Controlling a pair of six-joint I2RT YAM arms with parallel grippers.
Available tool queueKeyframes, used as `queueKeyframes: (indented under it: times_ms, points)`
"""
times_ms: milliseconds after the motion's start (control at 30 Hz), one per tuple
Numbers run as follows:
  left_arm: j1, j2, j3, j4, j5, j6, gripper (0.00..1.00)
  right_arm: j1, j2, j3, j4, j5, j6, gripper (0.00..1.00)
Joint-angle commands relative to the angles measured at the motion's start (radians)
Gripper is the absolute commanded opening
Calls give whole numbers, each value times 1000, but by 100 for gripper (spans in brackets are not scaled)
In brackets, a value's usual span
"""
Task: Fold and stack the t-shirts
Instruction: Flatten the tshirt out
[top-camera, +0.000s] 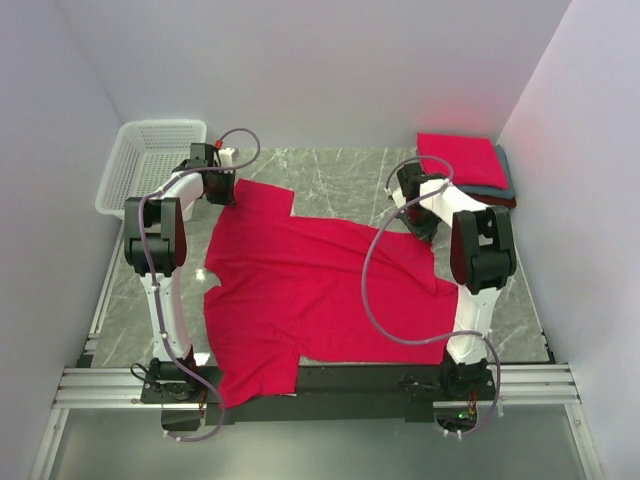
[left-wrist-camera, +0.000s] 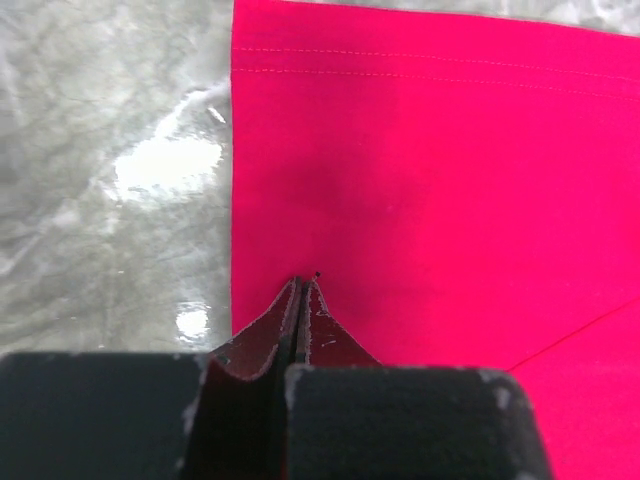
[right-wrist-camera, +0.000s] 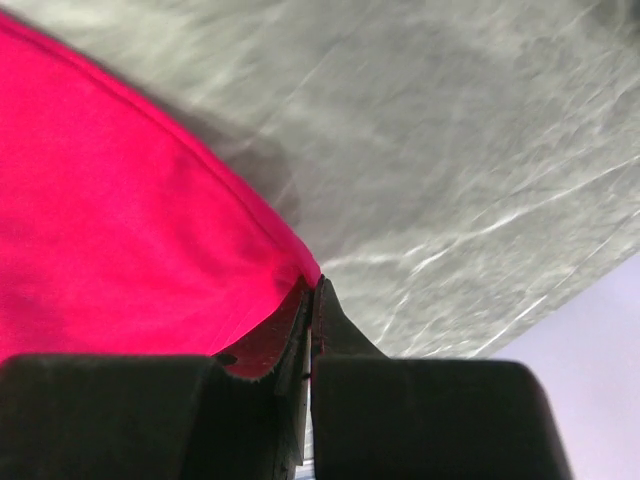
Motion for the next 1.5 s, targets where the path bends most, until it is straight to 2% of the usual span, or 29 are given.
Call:
queueKeyframes:
  times_ms: [0, 300, 600, 667, 700, 767, 800, 833, 900, 1000, 1100, 1133, 1233, 1267, 1333, 1367, 1467]
  points:
    - [13, 70, -16, -61, -143, 30, 0, -6, 14, 45, 99, 117, -8, 0]
    - [39, 59, -19, -44, -206, 37, 0, -11, 106, 128, 295, 240, 3, 0]
    - [41, 123, 114, -102, -177, 45, 0, -11, 227, 282, 286, 229, 2, 0]
    - [41, 146, 151, -105, -186, 51, 0, -11, 256, 336, 257, 219, 25, 12]
    - [41, 154, 167, -113, -191, 53, 1, -12, 265, 356, 242, 212, 32, 23]
    - [41, 177, 209, -122, -199, 56, 1, -11, 270, 391, 208, 208, 57, 33]
    - [39, 183, 220, -121, -200, 59, 1, -11, 256, 396, 196, 194, 71, 43]
    - [41, 192, 231, -121, -205, 60, 1, -11, 243, 399, 191, 185, 77, 47]
    - [41, 202, 278, -124, -206, 63, 1, -11, 204, 414, 150, 136, 101, 48]
    - [41, 194, 300, -134, -168, 57, 3, -9, 154, 462, 63, 73, 144, 49]
    - [39, 112, 230, -102, -111, 59, 10, -11, 92, 462, 3, -25, 161, 46]
    - [41, 60, 182, -99, -88, 59, 17, -9, 80, 457, -11, -50, 164, 45]
    - [36, -29, 83, -101, -35, 57, 25, -9, 55, 427, -54, -128, 178, 33]
    - [35, -50, 60, -93, -25, 54, 25, -9, 61, 425, -66, -160, 184, 25]
    - [35, -90, 0, -91, -12, 47, 26, -9, 90, 428, -92, -183, 203, 19]
    - [35, -97, -14, -97, -8, 44, 26, -9, 103, 427, -91, -197, 209, 13]
    - [33, -108, -53, -117, 8, 31, 26, -9, 153, 430, -89, -214, 232, 5]
